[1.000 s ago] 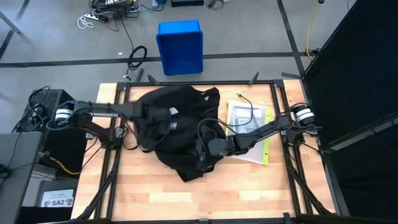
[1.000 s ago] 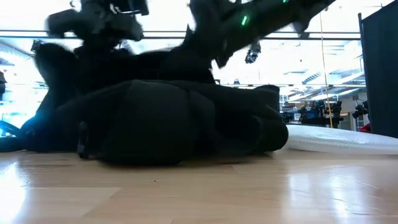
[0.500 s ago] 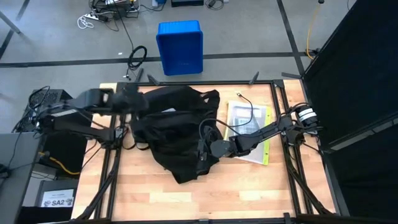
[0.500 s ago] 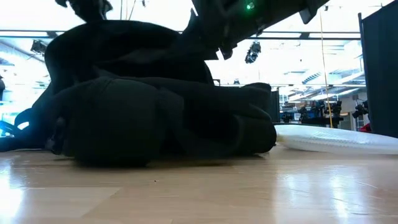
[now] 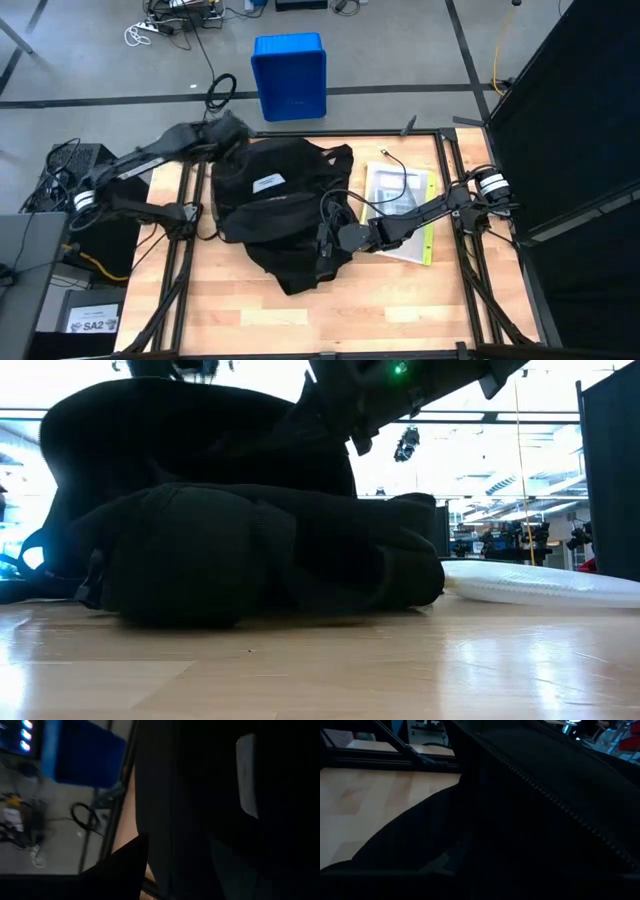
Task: Unpack backpack
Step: Remove the black cellphone from the backpack
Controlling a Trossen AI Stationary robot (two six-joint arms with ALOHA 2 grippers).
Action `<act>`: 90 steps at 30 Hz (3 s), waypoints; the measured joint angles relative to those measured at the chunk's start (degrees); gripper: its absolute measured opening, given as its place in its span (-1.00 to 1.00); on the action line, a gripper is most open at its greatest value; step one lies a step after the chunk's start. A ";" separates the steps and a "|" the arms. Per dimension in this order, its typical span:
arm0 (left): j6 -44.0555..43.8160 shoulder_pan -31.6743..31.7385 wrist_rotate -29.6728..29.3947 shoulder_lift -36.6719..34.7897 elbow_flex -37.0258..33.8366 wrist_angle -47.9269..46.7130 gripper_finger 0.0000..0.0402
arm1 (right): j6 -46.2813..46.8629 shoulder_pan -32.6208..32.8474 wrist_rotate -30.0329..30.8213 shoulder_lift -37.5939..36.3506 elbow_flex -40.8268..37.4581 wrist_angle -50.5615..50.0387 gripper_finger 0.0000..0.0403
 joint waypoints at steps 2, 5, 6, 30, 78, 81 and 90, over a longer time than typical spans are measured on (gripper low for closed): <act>1.65 3.60 2.09 2.20 0.00 2.46 -0.03 | -0.01 0.00 -0.02 0.00 0.00 -0.41 -0.37; 2.79 8.28 5.15 4.78 0.02 4.65 -0.03 | -0.03 0.00 -0.04 0.00 0.00 -0.65 -0.36; 2.88 9.78 5.91 5.66 0.02 4.59 -0.03 | -0.03 0.01 -0.05 0.00 0.00 -0.77 -0.36; 6.66 15.30 16.93 16.14 -4.35 8.23 -0.98 | 0.40 -0.50 -0.07 0.03 0.00 -1.29 -0.41; 2.85 10.58 12.99 16.28 -8.25 6.66 0.55 | 1.44 -0.72 -0.08 0.04 0.00 -0.64 -0.38; 2.87 10.62 12.83 18.47 -10.54 9.83 0.59 | 1.39 -0.72 -0.08 0.04 0.00 -0.64 -0.39; 2.68 10.60 10.62 20.13 -12.76 16.34 0.13 | 1.42 -0.72 -0.08 0.04 0.00 -0.64 -0.43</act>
